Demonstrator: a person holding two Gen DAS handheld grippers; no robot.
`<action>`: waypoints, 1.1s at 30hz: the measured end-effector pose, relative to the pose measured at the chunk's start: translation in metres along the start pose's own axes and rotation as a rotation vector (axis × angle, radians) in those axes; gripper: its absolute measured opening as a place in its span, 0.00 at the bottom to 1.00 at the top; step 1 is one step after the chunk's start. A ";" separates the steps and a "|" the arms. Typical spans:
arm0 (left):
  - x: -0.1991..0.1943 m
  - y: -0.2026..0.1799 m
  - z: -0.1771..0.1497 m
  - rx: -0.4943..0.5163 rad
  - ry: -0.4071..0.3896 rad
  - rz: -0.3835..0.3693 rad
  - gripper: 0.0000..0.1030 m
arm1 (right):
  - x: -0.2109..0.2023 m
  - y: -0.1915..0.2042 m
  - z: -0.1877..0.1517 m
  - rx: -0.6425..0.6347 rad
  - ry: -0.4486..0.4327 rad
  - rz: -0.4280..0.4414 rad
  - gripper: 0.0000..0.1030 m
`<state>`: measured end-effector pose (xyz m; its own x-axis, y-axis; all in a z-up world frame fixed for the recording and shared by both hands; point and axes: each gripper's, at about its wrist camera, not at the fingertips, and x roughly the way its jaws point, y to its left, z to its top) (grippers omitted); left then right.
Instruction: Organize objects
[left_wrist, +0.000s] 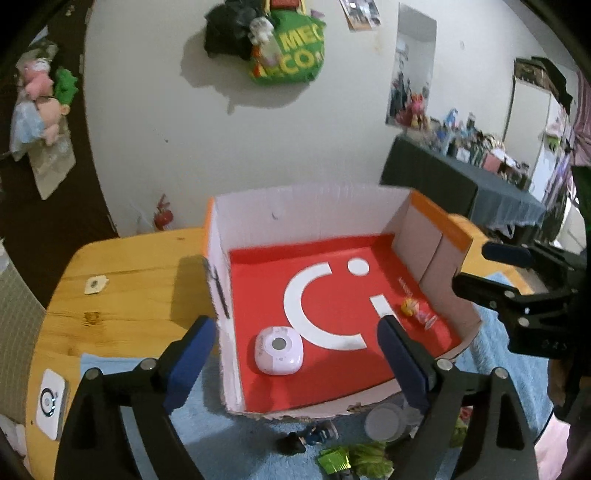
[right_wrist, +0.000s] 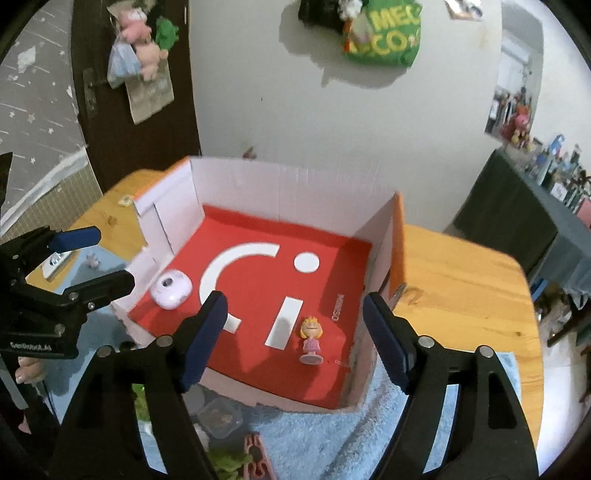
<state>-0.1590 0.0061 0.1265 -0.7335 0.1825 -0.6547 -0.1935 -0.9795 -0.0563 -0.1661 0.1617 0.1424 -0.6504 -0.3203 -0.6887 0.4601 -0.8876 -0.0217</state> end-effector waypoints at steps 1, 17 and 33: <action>-0.006 0.001 0.000 -0.006 -0.013 0.010 0.91 | -0.007 0.001 0.000 0.009 -0.016 0.000 0.74; -0.085 -0.004 -0.031 -0.051 -0.161 0.144 1.00 | -0.072 0.020 -0.034 0.042 -0.161 -0.054 0.88; -0.083 -0.010 -0.108 -0.098 -0.123 0.202 1.00 | -0.065 0.030 -0.105 0.122 -0.147 -0.095 0.90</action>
<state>-0.0259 -0.0090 0.1004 -0.8258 -0.0146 -0.5638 0.0249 -0.9996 -0.0105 -0.0466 0.1903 0.1105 -0.7731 -0.2699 -0.5741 0.3215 -0.9468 0.0123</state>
